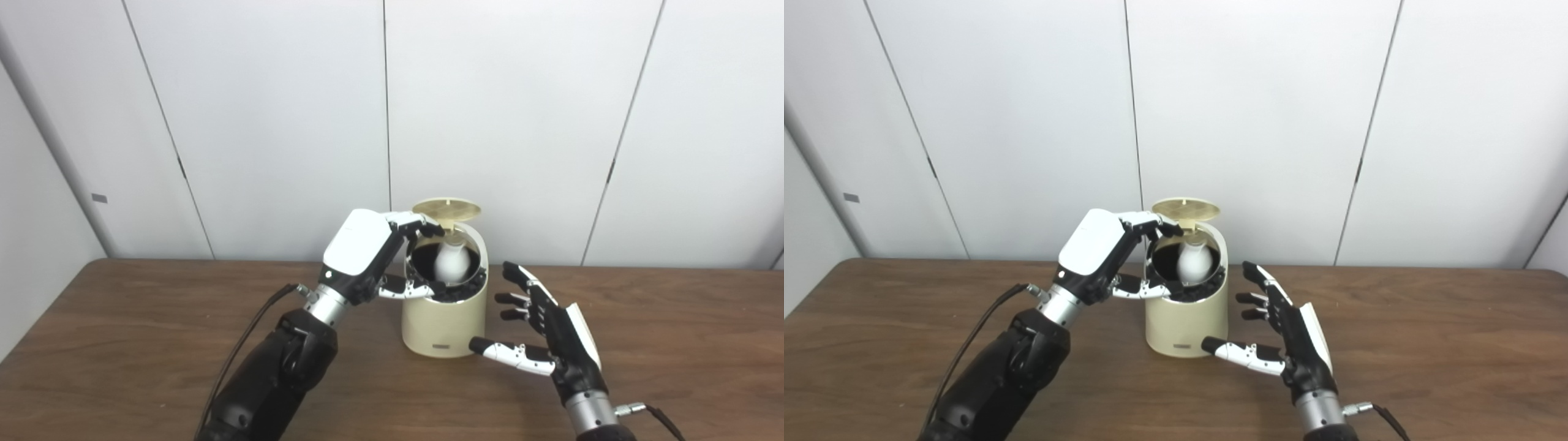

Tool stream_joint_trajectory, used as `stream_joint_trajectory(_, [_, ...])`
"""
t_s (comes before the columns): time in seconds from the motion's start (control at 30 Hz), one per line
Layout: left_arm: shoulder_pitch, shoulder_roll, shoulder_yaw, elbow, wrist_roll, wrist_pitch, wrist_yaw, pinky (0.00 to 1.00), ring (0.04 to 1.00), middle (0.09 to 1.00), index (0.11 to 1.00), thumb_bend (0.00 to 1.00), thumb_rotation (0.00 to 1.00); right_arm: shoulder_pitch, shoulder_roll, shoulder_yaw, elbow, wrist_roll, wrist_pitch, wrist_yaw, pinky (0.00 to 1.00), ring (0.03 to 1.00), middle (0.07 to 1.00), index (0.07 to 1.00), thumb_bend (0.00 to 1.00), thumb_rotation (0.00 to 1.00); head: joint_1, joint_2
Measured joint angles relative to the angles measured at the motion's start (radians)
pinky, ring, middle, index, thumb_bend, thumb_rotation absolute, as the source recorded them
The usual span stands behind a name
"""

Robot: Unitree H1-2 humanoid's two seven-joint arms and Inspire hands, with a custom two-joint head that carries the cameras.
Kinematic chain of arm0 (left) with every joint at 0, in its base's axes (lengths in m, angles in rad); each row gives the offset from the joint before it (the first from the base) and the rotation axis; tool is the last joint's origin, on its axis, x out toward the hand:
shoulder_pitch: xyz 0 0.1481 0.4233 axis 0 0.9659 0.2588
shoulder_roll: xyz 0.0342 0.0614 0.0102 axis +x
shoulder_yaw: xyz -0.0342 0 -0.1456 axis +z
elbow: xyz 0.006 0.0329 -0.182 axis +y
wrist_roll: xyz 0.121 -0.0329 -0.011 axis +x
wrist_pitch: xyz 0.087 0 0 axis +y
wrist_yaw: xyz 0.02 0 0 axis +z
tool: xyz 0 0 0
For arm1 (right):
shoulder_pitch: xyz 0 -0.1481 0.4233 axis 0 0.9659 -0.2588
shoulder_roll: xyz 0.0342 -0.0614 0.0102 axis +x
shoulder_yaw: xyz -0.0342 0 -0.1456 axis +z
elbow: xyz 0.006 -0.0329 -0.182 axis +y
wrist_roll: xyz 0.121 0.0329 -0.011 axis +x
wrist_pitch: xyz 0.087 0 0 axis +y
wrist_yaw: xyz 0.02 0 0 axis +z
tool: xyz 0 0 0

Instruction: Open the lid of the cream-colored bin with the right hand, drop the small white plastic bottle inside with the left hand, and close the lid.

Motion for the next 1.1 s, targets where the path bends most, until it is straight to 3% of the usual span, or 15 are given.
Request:
stream_joint_trajectory(0.37, [0.0, -0.006, -0.004, 0.035, 0.015, -0.001, 0.042, 0.53, 0.637, 0.729, 0.696, 0.83, 0.15, 0.0, 0.002, 0.0, -0.001, 0.001, 0.0, 0.0, 0.63, 0.755, 0.888, 0.882, 0.86, 0.29, -0.002, 0.006])
stream_joint_trajectory(0.57, [0.001, -0.006, -0.005, 0.032, 0.011, -0.003, 0.042, 0.52, 0.632, 0.718, 0.689, 0.83, 0.14, 0.0, 0.002, 0.0, -0.003, 0.0, 0.0, 0.0, 0.62, 0.748, 0.883, 0.878, 0.86, 0.29, 0.003, 0.002])
stream_joint_trajectory(0.67, [0.006, -0.006, -0.002, 0.024, -0.011, -0.026, 0.043, 0.49, 0.597, 0.661, 0.652, 0.77, 0.13, 0.0, 0.002, -0.001, -0.003, 0.0, 0.0, 0.0, 0.66, 0.749, 0.886, 0.882, 0.85, 0.29, 0.003, 0.002])
stream_joint_trajectory(0.8, [0.056, -0.021, 0.055, -0.044, -0.181, -0.069, 0.003, 0.5, 0.598, 0.632, 0.63, 0.7, 0.06, 0.001, 0.001, -0.002, -0.002, 0.004, -0.001, 0.0, 0.67, 0.753, 0.889, 0.888, 0.85, 0.31, 0.003, -0.005])
stream_joint_trajectory(0.93, [0.113, -0.023, 0.088, -0.122, -0.371, -0.08, -0.04, 0.51, 0.628, 0.659, 0.639, 0.67, 0.06, 0.001, -0.004, -0.005, -0.003, 0.004, -0.001, 0.0, 0.66, 0.753, 0.89, 0.885, 0.85, 0.3, 0.006, -0.006])
stream_joint_trajectory(1.1, [0.163, 0.014, 0.116, -0.195, -0.534, -0.08, -0.055, 0.53, 0.649, 0.689, 0.66, 0.63, 0.0, 0.001, -0.004, -0.006, -0.002, 0.004, -0.001, 0.0, 0.65, 0.747, 0.887, 0.881, 0.84, 0.29, 0.014, -0.008])
